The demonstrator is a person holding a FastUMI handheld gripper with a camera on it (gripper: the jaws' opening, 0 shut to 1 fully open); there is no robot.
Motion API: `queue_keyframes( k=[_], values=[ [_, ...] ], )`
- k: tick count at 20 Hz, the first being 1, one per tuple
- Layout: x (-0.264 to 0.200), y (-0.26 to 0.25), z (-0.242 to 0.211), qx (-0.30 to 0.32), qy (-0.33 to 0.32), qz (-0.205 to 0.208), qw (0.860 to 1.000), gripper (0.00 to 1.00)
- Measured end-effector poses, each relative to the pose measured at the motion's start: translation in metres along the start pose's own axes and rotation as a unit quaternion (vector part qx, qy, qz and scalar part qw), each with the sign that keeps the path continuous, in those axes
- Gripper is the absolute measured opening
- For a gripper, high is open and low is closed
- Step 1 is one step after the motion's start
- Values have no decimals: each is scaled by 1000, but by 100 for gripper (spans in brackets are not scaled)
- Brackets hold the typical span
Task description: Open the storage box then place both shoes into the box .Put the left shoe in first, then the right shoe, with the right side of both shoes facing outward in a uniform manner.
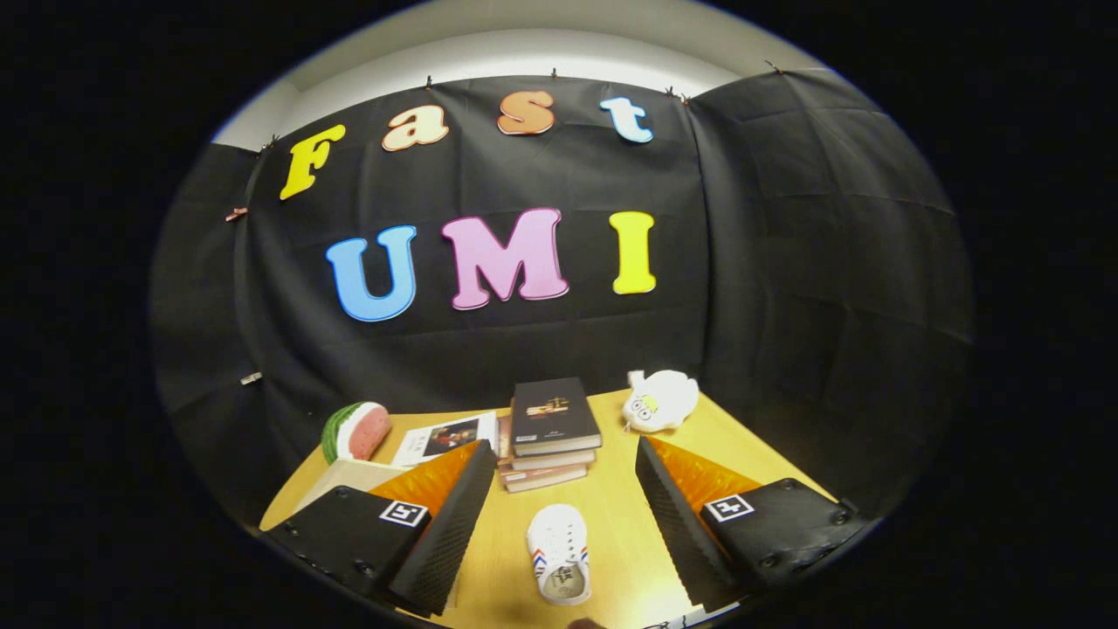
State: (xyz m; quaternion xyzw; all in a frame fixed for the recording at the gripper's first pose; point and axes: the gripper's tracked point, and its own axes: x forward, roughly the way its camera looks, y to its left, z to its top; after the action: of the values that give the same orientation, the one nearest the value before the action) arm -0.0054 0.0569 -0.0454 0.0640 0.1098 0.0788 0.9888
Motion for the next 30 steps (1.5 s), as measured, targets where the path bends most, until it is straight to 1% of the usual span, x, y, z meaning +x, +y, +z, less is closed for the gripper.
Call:
queue_keyframes(
  k=[3,6,8,11,13,14,15,17,21,23,26,28,29,30],
  values=[
    [11,17,-13,20,33,36,999,99],
    [20,38,-40,67,90,78,991,99],
    [25,42,-62,104,138,90,981,99],
    [30,56,-93,150,202,123,960,99],
    [31,67,-118,175,246,152,941,98],
    [31,73,-131,192,272,165,928,99],
    [31,80,-143,213,294,177,915,99],
    [21,95,-166,250,344,202,882,98],
    [3,119,-199,293,409,243,829,98],
    [0,129,-209,316,428,258,807,98],
    [-2,145,-220,346,453,290,769,98],
    [1,153,-217,384,457,305,742,96],
    [2,155,-215,397,458,309,733,96],
    [6,152,-216,402,459,303,732,90]
  ],
)
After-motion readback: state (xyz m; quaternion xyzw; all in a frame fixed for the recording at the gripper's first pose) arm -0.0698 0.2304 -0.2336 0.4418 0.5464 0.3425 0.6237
